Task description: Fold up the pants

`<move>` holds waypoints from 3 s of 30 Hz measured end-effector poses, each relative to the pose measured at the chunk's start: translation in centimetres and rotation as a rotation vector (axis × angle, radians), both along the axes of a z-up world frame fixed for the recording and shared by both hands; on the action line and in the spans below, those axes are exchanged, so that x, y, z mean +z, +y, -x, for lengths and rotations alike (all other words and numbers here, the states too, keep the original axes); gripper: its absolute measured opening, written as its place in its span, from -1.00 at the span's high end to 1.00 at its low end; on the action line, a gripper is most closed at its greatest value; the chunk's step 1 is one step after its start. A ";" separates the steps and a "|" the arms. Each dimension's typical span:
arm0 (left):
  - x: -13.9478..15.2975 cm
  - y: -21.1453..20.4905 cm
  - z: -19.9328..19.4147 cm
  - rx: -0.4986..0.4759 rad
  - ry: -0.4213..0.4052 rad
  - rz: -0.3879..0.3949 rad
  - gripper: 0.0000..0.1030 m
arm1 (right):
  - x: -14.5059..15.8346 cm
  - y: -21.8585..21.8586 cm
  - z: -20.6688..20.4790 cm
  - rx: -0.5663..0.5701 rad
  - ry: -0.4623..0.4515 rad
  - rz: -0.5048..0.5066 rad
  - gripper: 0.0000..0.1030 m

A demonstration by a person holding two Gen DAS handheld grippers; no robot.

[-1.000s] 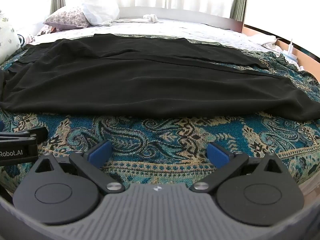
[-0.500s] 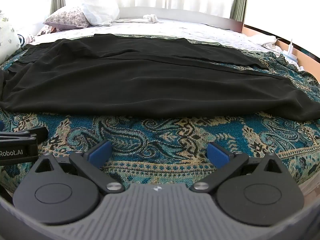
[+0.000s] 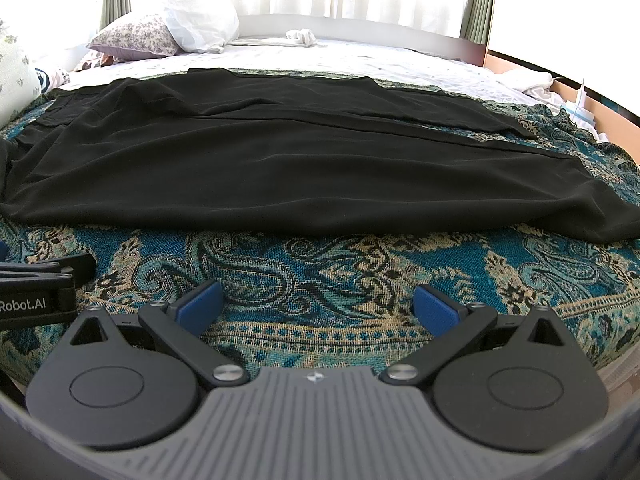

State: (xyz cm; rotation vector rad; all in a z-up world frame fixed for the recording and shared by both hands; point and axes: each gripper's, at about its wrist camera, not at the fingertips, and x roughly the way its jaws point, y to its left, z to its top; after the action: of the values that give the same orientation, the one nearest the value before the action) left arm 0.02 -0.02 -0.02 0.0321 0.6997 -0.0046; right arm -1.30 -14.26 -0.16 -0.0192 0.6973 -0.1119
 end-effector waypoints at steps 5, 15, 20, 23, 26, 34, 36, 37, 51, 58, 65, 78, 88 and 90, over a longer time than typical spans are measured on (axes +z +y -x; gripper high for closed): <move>0.0 0.0 0.0 0.000 0.001 0.000 -1.00 | 0.0 0.0 0.0 0.000 0.000 0.000 -1.00; 0.0 0.0 0.0 0.000 0.001 -0.001 -1.00 | 0.0 0.0 0.1 0.000 -0.001 0.000 -1.00; 0.0 0.0 0.0 0.000 0.001 -0.001 -1.00 | 0.1 0.0 0.1 0.000 -0.001 0.000 -1.00; 0.0 0.0 0.0 0.000 0.002 -0.001 -1.00 | 0.1 0.0 0.1 0.000 -0.001 0.000 -1.00; 0.0 0.0 0.0 0.000 0.002 -0.001 -1.00 | 0.1 0.0 0.1 0.000 -0.001 0.000 -1.00; 0.0 0.0 0.0 0.000 0.003 -0.001 -1.00 | 0.0 0.1 0.1 0.000 -0.001 0.001 -1.00; 0.0 0.0 0.0 0.000 0.003 -0.001 -1.00 | 0.0 0.1 0.1 0.000 -0.001 0.001 -1.00; 0.0 0.0 0.0 0.000 0.003 -0.001 -1.00 | 0.0 0.1 0.1 0.000 -0.001 0.000 -1.00; 0.0 0.0 0.0 0.000 0.004 -0.002 -1.00 | 0.0 0.0 0.2 -0.003 -0.004 0.001 -1.00; 0.0 0.0 -0.1 0.000 0.010 -0.002 -1.00 | 0.1 0.4 0.1 -0.013 -0.006 0.012 -1.00; 0.4 0.4 -1.7 0.018 0.049 -0.003 -1.00 | -0.3 0.6 0.6 -0.016 -0.042 0.015 -1.00; 5.0 8.5 -4.9 0.142 -0.023 0.135 -0.54 | 1.7 -7.3 0.3 -0.168 -0.156 -0.127 -1.00; 6.3 19.5 -10.2 0.359 -0.148 0.128 -0.63 | 2.6 -24.5 -0.8 -0.553 -0.237 -0.310 -0.73; 5.3 20.4 -11.9 0.389 -0.134 0.117 -0.63 | 2.4 -27.1 -0.8 -0.618 -0.241 -0.318 -0.68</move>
State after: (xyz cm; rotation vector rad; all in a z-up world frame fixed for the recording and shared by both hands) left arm 11.94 20.35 5.32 -0.2141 0.5615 0.3267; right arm -0.48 -41.41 2.28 0.5108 0.4538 -0.5848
